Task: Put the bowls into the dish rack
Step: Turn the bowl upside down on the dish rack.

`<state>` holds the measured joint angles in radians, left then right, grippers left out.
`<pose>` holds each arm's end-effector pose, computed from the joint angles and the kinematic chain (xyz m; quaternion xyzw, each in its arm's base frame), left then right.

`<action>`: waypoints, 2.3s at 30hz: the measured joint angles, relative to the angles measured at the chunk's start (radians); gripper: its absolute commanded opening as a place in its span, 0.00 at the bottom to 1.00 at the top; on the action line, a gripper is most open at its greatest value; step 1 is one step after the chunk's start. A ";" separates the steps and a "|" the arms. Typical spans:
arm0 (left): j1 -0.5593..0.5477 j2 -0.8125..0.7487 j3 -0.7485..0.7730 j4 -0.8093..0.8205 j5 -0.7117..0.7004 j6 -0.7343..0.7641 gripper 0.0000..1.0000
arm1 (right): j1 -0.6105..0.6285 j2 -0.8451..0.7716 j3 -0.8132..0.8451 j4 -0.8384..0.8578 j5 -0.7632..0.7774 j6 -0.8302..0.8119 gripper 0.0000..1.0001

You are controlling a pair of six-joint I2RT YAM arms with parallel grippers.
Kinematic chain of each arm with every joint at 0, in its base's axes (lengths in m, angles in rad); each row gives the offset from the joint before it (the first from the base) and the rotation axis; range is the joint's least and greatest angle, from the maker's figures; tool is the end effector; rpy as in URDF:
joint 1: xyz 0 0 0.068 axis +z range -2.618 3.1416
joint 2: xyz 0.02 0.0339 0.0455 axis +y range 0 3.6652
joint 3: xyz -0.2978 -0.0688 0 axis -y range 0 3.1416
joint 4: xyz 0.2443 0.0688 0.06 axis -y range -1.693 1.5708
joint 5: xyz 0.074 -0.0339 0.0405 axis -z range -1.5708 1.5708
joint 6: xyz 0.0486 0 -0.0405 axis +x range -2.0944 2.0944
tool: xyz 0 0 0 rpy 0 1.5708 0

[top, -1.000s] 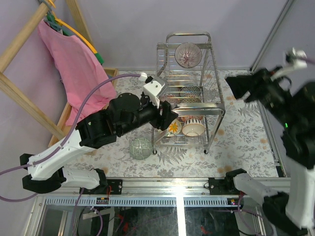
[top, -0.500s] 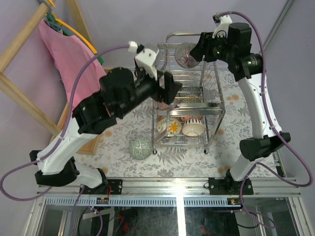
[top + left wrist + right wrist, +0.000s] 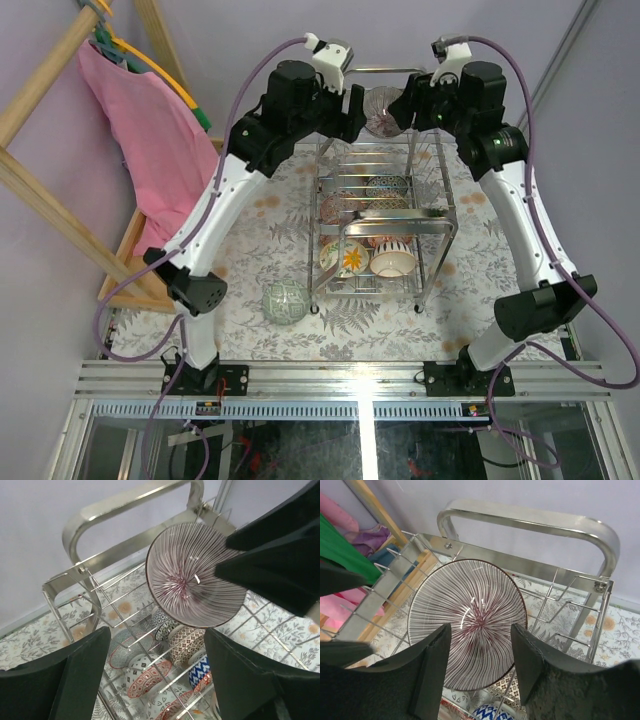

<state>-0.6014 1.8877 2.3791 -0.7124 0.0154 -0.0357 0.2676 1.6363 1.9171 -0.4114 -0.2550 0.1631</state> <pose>0.3455 -0.2380 0.5378 0.2225 0.7484 -0.2014 0.5915 0.3609 0.1117 0.5203 -0.1227 0.7402 0.2332 0.6186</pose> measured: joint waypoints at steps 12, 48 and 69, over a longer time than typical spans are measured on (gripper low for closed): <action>0.052 0.123 0.077 0.071 0.137 0.026 0.73 | 0.000 -0.033 -0.076 0.070 0.000 0.000 0.49; 0.027 0.148 -0.052 0.316 0.087 0.027 0.00 | 0.000 -0.466 -0.391 0.065 -0.001 0.069 0.49; -0.132 0.088 -0.212 0.562 -0.180 0.576 0.00 | 0.000 -0.887 -0.718 0.051 -0.008 0.292 0.47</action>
<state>-0.7334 1.9755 2.1666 -0.1509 -0.1650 0.5404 0.2672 0.7494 1.1988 -0.3599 -0.2634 0.4549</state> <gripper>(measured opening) 0.021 0.477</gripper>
